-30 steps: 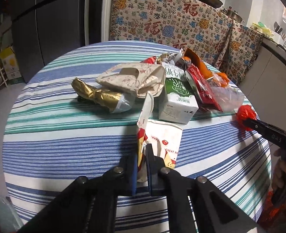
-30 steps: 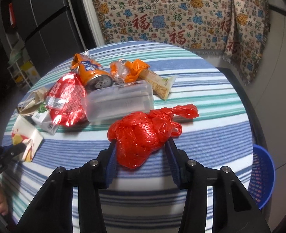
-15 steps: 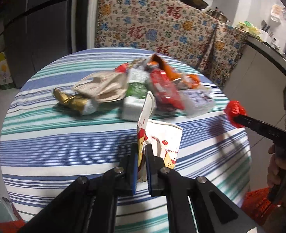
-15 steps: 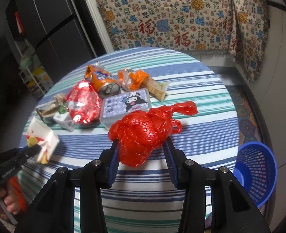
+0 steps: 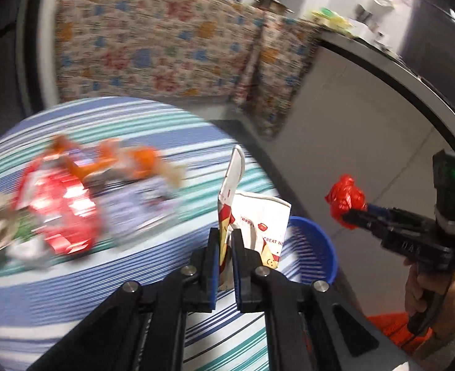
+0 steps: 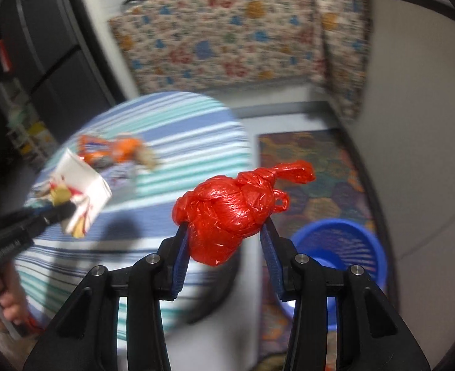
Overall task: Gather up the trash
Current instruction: 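Carry both bags over the blue wastebasket and open both tools to drop them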
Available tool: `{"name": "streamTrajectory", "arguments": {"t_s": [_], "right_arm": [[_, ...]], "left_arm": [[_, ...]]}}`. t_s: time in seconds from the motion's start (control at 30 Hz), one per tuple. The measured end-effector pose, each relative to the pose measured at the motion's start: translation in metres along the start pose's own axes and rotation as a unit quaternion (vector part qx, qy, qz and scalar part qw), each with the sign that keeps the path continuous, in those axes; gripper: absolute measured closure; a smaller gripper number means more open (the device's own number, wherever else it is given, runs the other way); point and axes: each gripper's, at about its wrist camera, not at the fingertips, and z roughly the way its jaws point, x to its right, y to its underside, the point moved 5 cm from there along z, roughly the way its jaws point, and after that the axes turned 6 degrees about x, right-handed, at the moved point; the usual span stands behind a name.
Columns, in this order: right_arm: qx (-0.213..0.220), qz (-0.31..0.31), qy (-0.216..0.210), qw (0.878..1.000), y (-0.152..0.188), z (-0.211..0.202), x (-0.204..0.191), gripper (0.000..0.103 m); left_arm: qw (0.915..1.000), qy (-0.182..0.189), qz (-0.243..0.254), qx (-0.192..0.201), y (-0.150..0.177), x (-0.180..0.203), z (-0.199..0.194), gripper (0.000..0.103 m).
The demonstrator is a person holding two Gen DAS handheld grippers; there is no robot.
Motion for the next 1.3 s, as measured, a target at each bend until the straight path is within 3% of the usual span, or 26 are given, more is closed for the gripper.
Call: {"name": "streamTrajectory", "arguments": {"t_s": [0.23,0.43,0.7,0.9,0.93,0.97,1.03,1.07,1.1,1.3], "right_arm": [[-0.021,0.024,0.051,0.998,0.007,-0.006,0.091,0.058],[-0.039,0.056,0.061,0.996,0.021,0.008,0.147,0.058],[-0.051,0.073,0.057,0.994,0.030,0.018,0.170,0.056],[-0.055,0.072,0.058,0.994,0.031,0.021,0.179,0.051],[-0.054,0.072,0.059,0.994,0.031,0.022,0.181,0.046],[-0.053,0.071,0.060,0.994,0.031,0.022,0.182,0.042],[-0.054,0.074,0.062,0.994,0.032,0.023,0.186,0.032],[-0.053,0.076,0.065,0.994,0.032,0.022,0.188,0.031],[-0.053,0.078,0.066,0.993,0.033,0.020,0.188,0.031],[-0.025,0.075,0.088,0.993,0.026,0.005,0.192,0.027]], "left_arm": [[0.9973,0.046,0.025,-0.050,-0.011,0.094,0.095,0.096],[0.9930,0.060,0.047,-0.090,0.003,0.131,0.155,0.096],[0.9883,0.063,0.073,-0.118,0.025,0.156,0.201,0.096],[0.9862,0.066,0.084,-0.126,0.032,0.163,0.226,0.094],[0.9859,0.070,0.082,-0.128,0.033,0.164,0.228,0.094],[0.9852,0.072,0.080,-0.134,0.033,0.164,0.234,0.091],[0.9850,0.074,0.073,-0.137,0.033,0.163,0.240,0.075],[0.9856,0.073,0.071,-0.135,0.033,0.163,0.241,0.062],[0.9862,0.072,0.070,-0.132,0.032,0.162,0.242,0.056],[0.9902,0.074,0.064,-0.099,0.026,0.155,0.213,0.055]]}}
